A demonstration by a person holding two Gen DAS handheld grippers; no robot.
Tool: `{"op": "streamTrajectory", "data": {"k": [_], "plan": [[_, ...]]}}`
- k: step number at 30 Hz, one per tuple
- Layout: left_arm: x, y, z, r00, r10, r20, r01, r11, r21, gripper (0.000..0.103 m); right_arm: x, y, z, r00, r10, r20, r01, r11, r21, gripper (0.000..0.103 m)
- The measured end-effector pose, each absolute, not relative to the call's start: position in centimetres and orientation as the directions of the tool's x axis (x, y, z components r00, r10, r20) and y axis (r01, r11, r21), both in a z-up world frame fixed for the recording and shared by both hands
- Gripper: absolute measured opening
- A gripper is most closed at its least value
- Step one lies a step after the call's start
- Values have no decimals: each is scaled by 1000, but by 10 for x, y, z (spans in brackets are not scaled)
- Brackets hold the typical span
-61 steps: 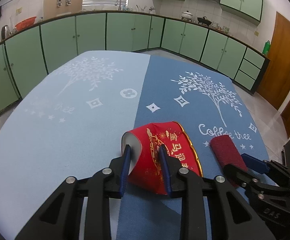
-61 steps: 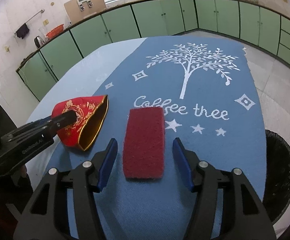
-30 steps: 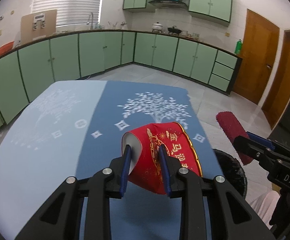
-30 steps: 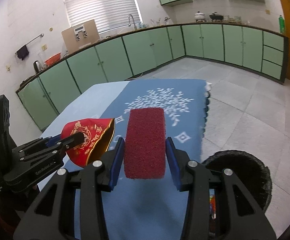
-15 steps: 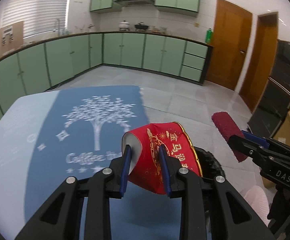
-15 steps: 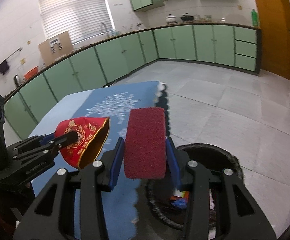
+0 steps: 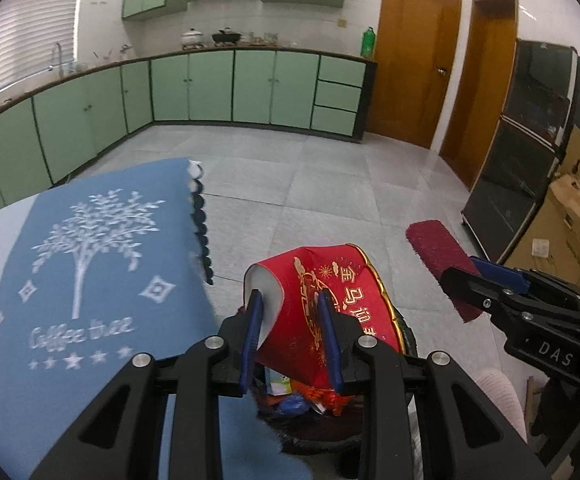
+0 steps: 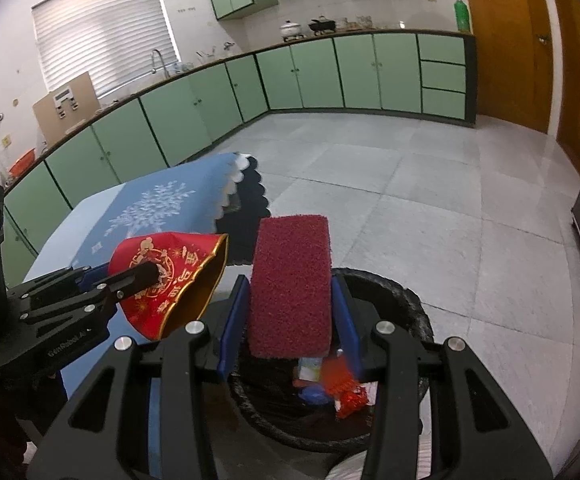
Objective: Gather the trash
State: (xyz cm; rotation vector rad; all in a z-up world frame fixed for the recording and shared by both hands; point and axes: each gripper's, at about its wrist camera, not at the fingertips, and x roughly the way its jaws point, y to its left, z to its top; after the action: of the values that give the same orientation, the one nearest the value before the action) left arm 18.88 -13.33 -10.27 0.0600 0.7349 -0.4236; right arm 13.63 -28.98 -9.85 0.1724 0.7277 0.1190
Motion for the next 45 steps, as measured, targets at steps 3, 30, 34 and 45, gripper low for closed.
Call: {"op": "streamTrajectory", "data": {"k": [3, 30, 34, 45], "plan": [[196, -146, -112, 646, -357, -674, 410, 908, -88, 28, 142, -298, -108, 732, 159, -663, -35, 980, 197, 40], [234, -159, -131, 615, -343, -710, 387, 916, -107, 60, 160, -332, -138, 715, 92, -693, 77, 975, 209, 87], [224, -143, -117, 644, -335, -688, 369, 924, -105, 70, 154, -326, -123, 728, 101, -678, 59, 976, 209, 92], [182, -97, -61, 718, -334, -610, 331, 936, -123, 92, 124, -294, -68, 773, 186, -607, -48, 970, 237, 98]]}}
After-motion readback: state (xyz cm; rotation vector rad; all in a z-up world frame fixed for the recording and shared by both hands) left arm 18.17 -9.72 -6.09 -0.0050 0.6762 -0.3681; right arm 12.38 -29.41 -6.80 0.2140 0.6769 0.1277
